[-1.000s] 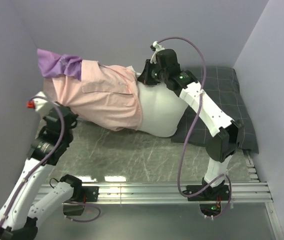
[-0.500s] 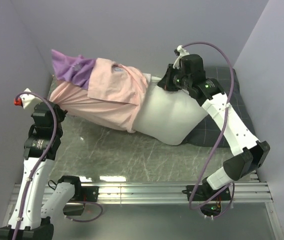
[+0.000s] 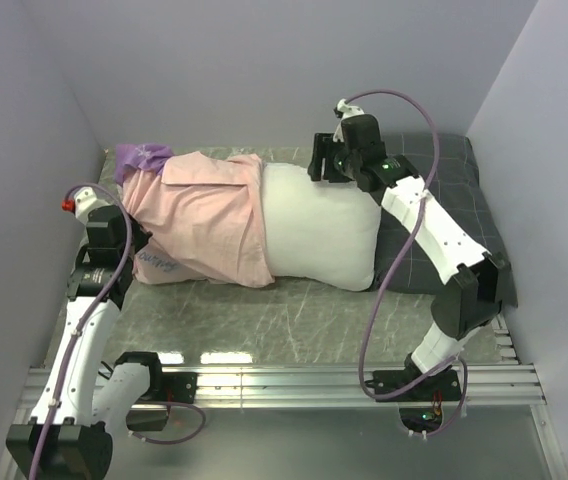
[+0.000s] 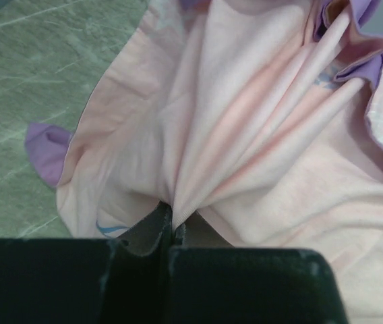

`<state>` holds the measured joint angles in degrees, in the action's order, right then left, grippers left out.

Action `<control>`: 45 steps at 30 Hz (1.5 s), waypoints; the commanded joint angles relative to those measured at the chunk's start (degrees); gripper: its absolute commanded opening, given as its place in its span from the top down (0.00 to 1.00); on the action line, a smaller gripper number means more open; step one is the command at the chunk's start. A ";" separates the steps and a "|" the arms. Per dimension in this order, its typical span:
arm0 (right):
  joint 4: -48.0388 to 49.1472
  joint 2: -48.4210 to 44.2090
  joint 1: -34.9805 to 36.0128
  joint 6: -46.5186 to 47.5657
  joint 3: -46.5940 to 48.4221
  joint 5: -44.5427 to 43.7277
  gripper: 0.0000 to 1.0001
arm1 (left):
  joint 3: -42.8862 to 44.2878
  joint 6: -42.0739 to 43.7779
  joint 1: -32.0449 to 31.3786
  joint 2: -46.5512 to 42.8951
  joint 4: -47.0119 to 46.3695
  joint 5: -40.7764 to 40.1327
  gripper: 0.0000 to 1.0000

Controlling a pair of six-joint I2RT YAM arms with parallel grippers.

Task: Remove the pillowcase from the pillow

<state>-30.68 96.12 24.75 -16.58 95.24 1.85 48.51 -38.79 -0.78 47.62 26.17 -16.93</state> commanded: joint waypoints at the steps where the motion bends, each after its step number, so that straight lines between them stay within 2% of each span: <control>1: 4.04 -6.71 4.42 5.23 1.79 -10.43 0.26 | -1.40 -1.29 0.60 1.86 -7.09 1.89 1.00; 7: 6.41 -12.26 12.15 7.61 -3.91 -12.83 0.18 | -2.90 -1.73 0.60 3.53 -9.12 3.30 0.99; 12: 11.41 -13.41 14.45 5.77 -18.49 -12.92 0.16 | -1.49 -1.29 0.60 4.42 -9.30 3.92 1.00; 15: 16.86 -11.75 15.41 3.05 -25.44 -10.90 0.16 | -0.79 -0.85 0.60 4.86 -9.73 4.88 1.00; 19: 19.69 -6.22 17.08 1.82 -27.04 -12.65 0.15 | -0.61 -0.07 0.60 6.87 -11.84 8.74 1.00; 21: 19.08 -2.19 17.08 0.77 -25.02 -14.41 0.22 | 0.79 1.42 0.60 9.23 -12.28 13.03 0.97; 22: 18.73 -1.03 17.08 0.41 -23.71 -14.94 0.40 | 1.67 1.95 0.60 10.03 -12.03 14.10 0.96; 23: 18.46 -0.06 17.00 -0.03 -23.09 -15.29 0.58 | 3.59 2.48 0.60 10.74 -11.50 15.33 0.90; 25: 17.15 1.61 17.00 -1.52 -22.03 -16.69 1.00 | 5.09 4.58 0.60 11.62 -12.02 18.49 0.75; 26: 16.79 1.97 17.00 -1.70 -21.07 -16.61 1.00 | 6.58 4.94 0.60 11.62 -11.85 19.47 0.59; 27: 15.83 2.41 16.82 -1.96 -20.63 -16.53 1.00 | 7.38 5.38 0.60 11.71 -11.67 20.00 0.52; 29: 14.51 2.67 16.91 -1.97 -18.96 -16.79 1.00 | 9.83 7.23 -0.10 11.27 -10.36 20.97 0.40; 32: 12.05 2.67 16.82 -1.88 -16.76 -17.05 1.00 | 12.47 9.34 -4.12 10.48 -6.85 18.35 0.32; 34: 10.82 2.15 16.91 -1.79 -15.36 -17.23 1.00 | 13.27 9.96 -8.34 10.13 -4.65 17.10 0.31; 35: 10.38 2.06 16.82 -1.70 -14.83 -17.40 1.00 | 13.10 9.61 -9.84 10.13 -2.29 12.23 0.31; 36: 9.42 1.71 16.91 -1.53 -14.30 -17.58 1.00 | 12.40 8.30 -11.25 9.61 -1.92 10.96 0.31; 40: 7.30 1.01 16.91 -1.44 -10.88 -17.49 1.00 | 1.54 0.83 -15.91 6.01 -5.24 10.07 0.34; 45: 4.93 0.39 16.91 -1.00 -7.36 -17.14 1.00 | -10.79 -9.54 -17.50 -0.93 -13.41 11.13 0.32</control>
<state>-21.82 97.12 41.01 -17.08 84.60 -16.01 42.02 -40.62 -17.41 50.06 17.85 -4.67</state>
